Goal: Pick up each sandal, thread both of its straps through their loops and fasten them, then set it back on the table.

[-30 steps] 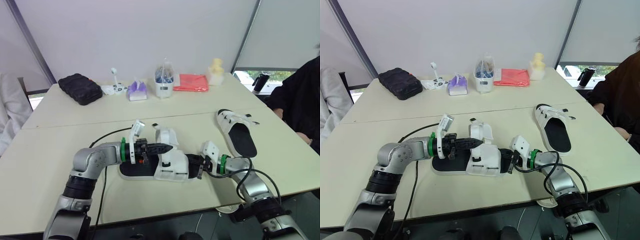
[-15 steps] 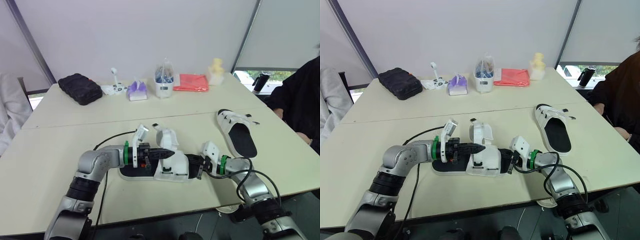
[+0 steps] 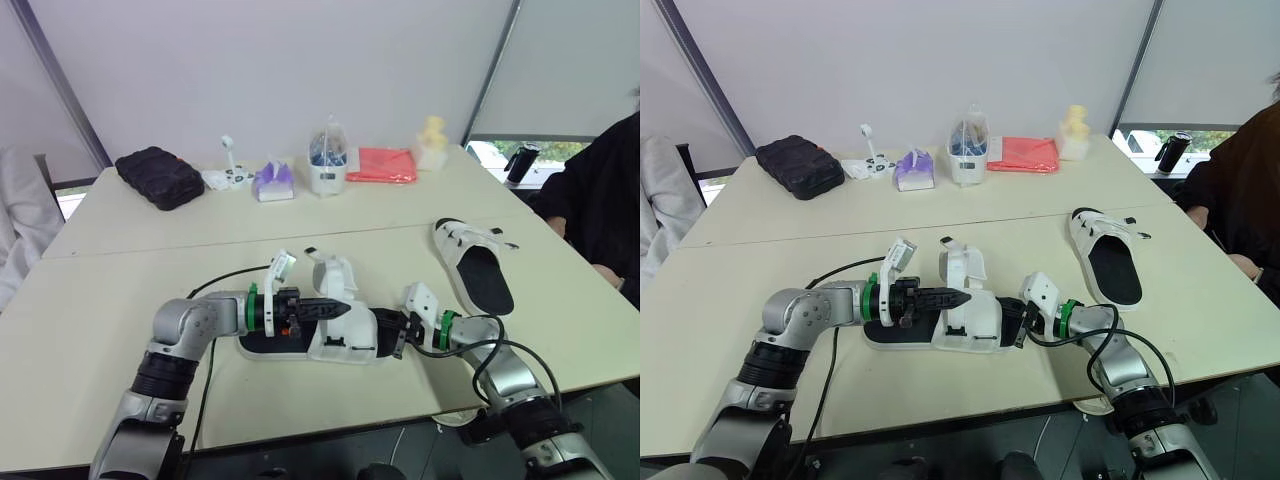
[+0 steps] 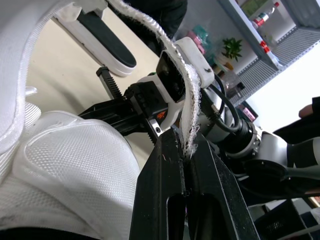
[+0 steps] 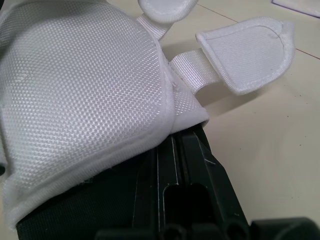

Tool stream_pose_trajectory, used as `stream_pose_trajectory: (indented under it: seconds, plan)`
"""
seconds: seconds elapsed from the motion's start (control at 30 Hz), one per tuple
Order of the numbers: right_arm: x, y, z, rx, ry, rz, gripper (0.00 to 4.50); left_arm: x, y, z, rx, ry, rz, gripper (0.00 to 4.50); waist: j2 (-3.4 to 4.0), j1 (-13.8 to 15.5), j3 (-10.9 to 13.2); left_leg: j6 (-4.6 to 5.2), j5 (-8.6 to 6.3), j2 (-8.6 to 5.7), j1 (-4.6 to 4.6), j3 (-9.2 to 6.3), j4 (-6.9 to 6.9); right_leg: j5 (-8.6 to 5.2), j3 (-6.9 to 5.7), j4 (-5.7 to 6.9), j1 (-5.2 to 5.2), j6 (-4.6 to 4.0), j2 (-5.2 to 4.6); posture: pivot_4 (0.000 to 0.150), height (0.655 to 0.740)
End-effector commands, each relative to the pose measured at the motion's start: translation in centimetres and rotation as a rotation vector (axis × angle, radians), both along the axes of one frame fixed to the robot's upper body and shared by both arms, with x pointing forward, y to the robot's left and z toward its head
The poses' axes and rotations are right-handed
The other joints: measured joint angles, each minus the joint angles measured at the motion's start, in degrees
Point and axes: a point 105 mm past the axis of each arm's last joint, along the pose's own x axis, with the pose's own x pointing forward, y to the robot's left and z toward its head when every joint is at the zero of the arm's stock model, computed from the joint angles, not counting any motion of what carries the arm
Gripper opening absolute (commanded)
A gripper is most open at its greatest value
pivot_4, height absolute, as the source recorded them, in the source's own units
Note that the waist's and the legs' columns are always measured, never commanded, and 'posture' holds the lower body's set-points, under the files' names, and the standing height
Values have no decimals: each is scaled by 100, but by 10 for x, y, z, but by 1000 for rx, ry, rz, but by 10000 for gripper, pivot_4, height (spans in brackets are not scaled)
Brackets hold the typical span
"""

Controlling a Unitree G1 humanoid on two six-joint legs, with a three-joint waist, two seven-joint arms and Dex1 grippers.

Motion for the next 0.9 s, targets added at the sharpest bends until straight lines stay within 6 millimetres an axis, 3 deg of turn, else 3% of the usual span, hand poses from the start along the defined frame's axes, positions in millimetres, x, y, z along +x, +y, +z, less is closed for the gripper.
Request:
stream_pose_trajectory:
  seconds: [0.03,0.33,0.57,0.67,0.77,0.9]
  plan:
    - [-9,0,-32,-64,109,-7,0,-5,0,-3,32,-44,-23,451,0,1,0,0,0,0,1,0,-3,0,0,0,-1,0,0,1500,7400]
    - [-8,0,-31,-61,105,-10,0,-5,-3,-26,159,-160,-11,451,0,-2,0,-1,1,9,5,3,-19,1,3,-11,-2,-3,4,1500,7400]
    - [-8,-1,-32,-62,107,-13,0,-8,-2,-19,128,-208,-31,451,0,4,0,-5,3,15,4,3,-25,-2,5,-20,-3,-16,7,1500,7400]
    - [-8,-1,-32,-63,109,-12,0,-3,3,-10,107,-228,17,8634,0,6,0,-5,3,18,4,3,-26,1,5,-21,-4,-12,10,1500,7400]
    - [-9,-1,-33,-65,110,-11,0,-2,15,3,106,-266,65,21605,0,0,0,-5,3,20,3,3,-26,1,5,-22,-3,-12,12,1500,7400]
    - [-9,-3,-34,-69,113,-11,0,-21,36,17,127,-299,70,21605,0,-6,0,-8,5,26,6,7,-46,1,9,-24,-12,-12,15,1500,7400]
